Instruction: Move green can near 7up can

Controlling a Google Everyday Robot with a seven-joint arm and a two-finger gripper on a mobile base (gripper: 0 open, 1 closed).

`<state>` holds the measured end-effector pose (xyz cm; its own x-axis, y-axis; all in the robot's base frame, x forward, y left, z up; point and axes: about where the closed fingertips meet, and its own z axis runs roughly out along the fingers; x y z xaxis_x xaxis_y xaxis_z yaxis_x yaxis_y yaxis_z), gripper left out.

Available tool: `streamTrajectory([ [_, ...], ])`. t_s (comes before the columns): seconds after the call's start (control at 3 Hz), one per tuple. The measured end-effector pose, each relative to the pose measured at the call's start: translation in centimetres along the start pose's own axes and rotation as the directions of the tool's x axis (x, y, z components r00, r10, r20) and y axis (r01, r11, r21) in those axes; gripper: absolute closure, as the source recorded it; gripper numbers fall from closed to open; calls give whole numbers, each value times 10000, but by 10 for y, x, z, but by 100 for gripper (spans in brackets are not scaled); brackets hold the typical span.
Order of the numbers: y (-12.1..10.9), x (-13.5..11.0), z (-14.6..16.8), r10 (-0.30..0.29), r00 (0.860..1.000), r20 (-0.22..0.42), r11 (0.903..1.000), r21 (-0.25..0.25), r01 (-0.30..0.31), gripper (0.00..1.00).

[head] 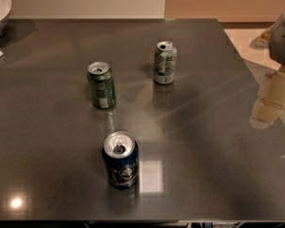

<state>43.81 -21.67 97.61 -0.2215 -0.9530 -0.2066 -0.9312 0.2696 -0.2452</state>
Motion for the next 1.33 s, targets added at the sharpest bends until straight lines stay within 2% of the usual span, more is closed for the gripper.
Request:
streamTrajectory([
  [0.33,0,0,0,0,10000,1,10000,2,0,0],
  [0.67,-13,-15,4,-217,9992,344,9997,-86,220,0],
  [1.0,-34,-51,21,-531,9930,1056,9981,-257,561,0],
  [1.33,-51,-93,40,-752,9788,1906,9950,-498,862,0],
])
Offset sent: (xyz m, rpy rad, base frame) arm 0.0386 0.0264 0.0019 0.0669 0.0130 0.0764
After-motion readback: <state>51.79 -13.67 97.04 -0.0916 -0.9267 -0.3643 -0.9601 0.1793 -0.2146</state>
